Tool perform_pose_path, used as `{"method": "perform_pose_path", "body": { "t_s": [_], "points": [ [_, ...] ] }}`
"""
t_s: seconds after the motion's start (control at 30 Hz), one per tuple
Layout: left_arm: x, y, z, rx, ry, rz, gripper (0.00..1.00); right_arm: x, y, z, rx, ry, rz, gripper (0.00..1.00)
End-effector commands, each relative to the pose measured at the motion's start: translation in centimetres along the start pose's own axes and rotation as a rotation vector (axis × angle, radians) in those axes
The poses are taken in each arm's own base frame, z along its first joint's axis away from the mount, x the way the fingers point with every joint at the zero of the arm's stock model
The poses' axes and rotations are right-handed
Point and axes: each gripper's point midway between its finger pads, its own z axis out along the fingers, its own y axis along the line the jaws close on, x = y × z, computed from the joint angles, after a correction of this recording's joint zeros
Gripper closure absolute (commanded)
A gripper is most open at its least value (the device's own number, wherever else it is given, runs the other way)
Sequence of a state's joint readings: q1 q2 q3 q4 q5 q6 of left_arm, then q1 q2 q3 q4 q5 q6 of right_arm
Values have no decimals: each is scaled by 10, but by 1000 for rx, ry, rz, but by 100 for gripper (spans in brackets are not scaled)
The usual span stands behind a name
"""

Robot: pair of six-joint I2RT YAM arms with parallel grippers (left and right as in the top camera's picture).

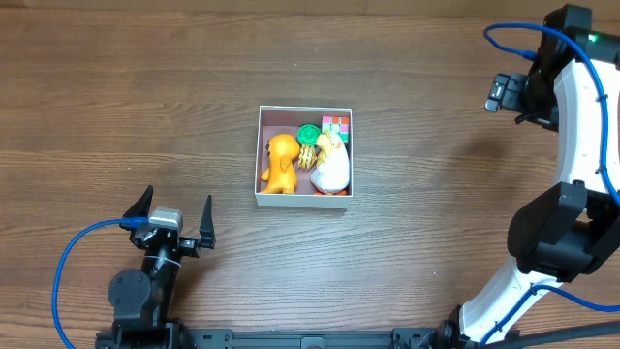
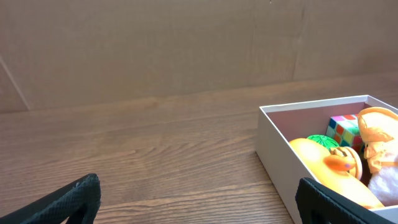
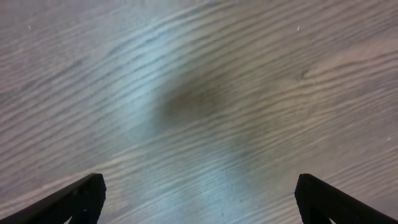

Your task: Pack container

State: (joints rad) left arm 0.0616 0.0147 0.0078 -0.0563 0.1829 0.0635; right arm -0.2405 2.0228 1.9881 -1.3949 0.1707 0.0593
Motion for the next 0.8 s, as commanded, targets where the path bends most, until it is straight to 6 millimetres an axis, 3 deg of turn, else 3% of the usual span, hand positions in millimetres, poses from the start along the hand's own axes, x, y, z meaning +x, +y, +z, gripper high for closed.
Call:
{"method": "perform_pose_path", "body": {
  "t_s": [0.0,0.2,0.33,0.53,0.77],
  "points": [
    [-1,3,-1,-14,-6,28,0,-5,-1,1,15,-19,-9,0],
    [-1,3,-1,-14,-6,28,0,-8,-1,0,13,-31,-6,0],
    [-1,3,-1,-14,-6,28,0,-19,8,-12,-41,-102,2,0],
    [-1,3,-1,-14,-6,28,0,-41,24,-67,-100,-307,-8,0],
    [-1,3,-1,-14,-6,28,0,-31,34,-133,-146,-478,-32,0]
  ]
}}
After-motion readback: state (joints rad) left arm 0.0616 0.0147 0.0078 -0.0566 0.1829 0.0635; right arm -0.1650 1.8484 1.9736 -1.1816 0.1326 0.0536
